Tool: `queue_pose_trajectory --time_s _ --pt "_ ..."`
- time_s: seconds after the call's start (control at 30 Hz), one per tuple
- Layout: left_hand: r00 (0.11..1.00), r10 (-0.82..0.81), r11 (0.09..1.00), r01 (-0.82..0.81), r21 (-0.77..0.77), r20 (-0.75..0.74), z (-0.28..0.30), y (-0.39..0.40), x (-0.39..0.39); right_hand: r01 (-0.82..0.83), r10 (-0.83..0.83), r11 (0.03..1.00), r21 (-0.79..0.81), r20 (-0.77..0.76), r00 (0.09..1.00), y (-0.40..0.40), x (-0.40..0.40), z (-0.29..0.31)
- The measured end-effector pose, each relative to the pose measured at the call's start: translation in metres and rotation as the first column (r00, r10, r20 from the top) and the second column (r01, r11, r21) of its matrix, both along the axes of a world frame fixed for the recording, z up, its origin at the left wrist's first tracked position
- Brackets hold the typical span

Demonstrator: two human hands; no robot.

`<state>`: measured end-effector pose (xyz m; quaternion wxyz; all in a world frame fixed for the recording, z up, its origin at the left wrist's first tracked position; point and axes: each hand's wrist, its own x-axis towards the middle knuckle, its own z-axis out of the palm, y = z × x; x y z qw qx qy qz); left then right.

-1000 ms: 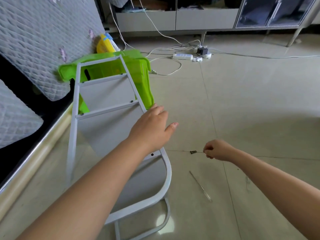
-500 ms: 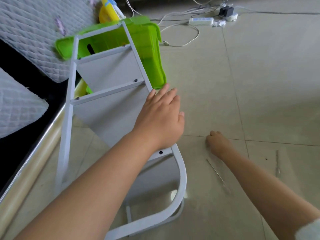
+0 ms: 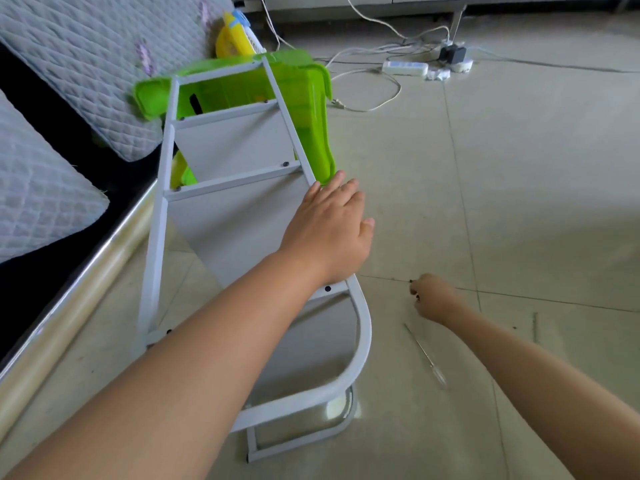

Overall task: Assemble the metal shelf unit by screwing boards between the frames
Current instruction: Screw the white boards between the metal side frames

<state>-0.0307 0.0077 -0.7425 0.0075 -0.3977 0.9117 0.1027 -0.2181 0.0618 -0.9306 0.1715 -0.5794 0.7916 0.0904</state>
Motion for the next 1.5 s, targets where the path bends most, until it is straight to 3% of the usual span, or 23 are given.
queue_pose_trajectory --time_s 0.13,0.23,0.43,0.6,0.73,0.8,0.9,1.07,1.13,1.17,1.3,1.43,1.5 --pt "0.996 -0.029 0.999 0.027 -0.023 -0.079 0.006 0.007 0.015 0.041 0.003 0.972 -0.231 0.185 0.983 -0.001 0.014 0.057" --pt "0.995 -0.049 0.999 0.049 -0.009 -0.091 0.012 0.019 0.039 0.138 0.007 0.894 -0.427 0.32 0.947 0.009 0.031 0.105" --pt "0.997 -0.078 0.996 0.079 0.028 -0.016 0.023 0.038 0.095 0.313 0.097 0.758 -0.572 0.574 0.813 0.024 0.072 0.179" --pt "0.994 -0.003 0.999 -0.002 0.044 0.112 0.02 0.036 0.123 0.076 0.269 0.753 -0.653 0.411 0.871 0.023 0.111 0.213" --pt "0.994 0.018 1.0 -0.018 0.006 0.112 0.019 0.036 0.13 -0.202 0.323 0.819 -0.537 0.141 0.936 0.02 0.133 0.219" --pt "0.992 0.021 1.0 -0.021 0.002 0.122 0.018 0.034 0.133 -0.246 0.302 0.842 -0.481 0.041 0.952 0.018 0.137 0.218" --pt "0.993 0.012 1.0 -0.009 -0.022 0.115 0.018 0.033 0.137 -0.171 0.25 0.86 -0.481 0.104 0.963 0.014 0.136 0.216" --pt "0.996 -0.068 0.992 0.061 -0.113 -0.058 0.006 0.03 0.163 -0.025 0.171 0.843 -0.538 0.222 0.96 0.02 0.135 0.208" --pt "0.99 -0.048 0.982 0.023 -0.19 -0.13 0.003 0.03 0.172 0.01 0.143 0.832 -0.555 0.231 0.963 0.025 0.136 0.204" --pt "0.99 0.004 0.987 -0.026 -0.159 -0.138 0.005 0.032 0.173 0.03 0.131 0.826 -0.562 0.244 0.961 0.027 0.137 0.202" --pt "0.973 0.228 0.97 -0.231 -0.074 -0.049 0.009 0.038 0.177 0.095 0.103 0.806 -0.584 0.296 0.95 0.031 0.138 0.206" --pt "0.964 0.266 0.958 -0.267 -0.102 -0.018 0.013 0.043 0.179 0.067 0.058 0.841 -0.537 0.213 0.975 0.028 0.139 0.214" --pt "0.969 0.246 0.962 -0.246 -0.12 -0.013 0.015 0.045 0.178 0.09 0.046 0.852 -0.516 0.245 0.969 0.028 0.139 0.218"
